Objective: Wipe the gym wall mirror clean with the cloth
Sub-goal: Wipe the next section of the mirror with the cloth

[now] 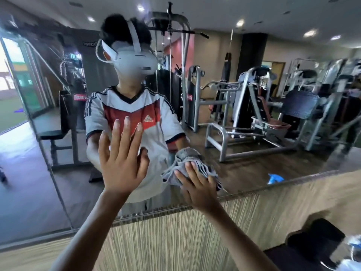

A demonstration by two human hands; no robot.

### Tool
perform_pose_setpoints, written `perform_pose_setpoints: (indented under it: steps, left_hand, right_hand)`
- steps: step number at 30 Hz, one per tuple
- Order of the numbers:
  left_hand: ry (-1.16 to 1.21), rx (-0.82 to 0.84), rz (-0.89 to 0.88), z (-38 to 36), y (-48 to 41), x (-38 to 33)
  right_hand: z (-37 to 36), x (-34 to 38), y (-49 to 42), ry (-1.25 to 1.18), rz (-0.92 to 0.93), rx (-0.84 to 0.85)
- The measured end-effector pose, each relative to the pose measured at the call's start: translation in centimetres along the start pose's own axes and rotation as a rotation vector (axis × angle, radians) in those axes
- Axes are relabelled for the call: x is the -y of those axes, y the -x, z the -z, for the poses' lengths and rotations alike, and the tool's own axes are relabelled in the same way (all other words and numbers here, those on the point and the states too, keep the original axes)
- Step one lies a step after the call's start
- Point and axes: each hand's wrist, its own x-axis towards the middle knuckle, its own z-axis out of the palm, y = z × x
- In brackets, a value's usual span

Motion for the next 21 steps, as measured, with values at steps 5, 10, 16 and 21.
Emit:
perform_pose_setpoints:
  steps: [5,10,16,21]
  left_hand:
    - [-0.037,0.011,0.026,-0.4,2.0,-0.2]
    - [-0.066,0.013,0.101,-0.7,2.2,-1.0]
    - [-0.09,0.021,0.096,-0.7,2.3,-0.8]
    - [-0.085,-0.006,0.097,-1.0,2.2,-1.1]
  right_hand:
    - [0.5,-7.0,-0.6,0.037,-0.515,-0.166]
    - [1.2,-4.1,-7.5,-0.05,-0.693,-0.307]
    - [-0.5,-0.2,-2.6,-0.028,-0.107,-0.114]
    - [-0.5,-5.7,1.0,-0.057,-0.467,-0.203]
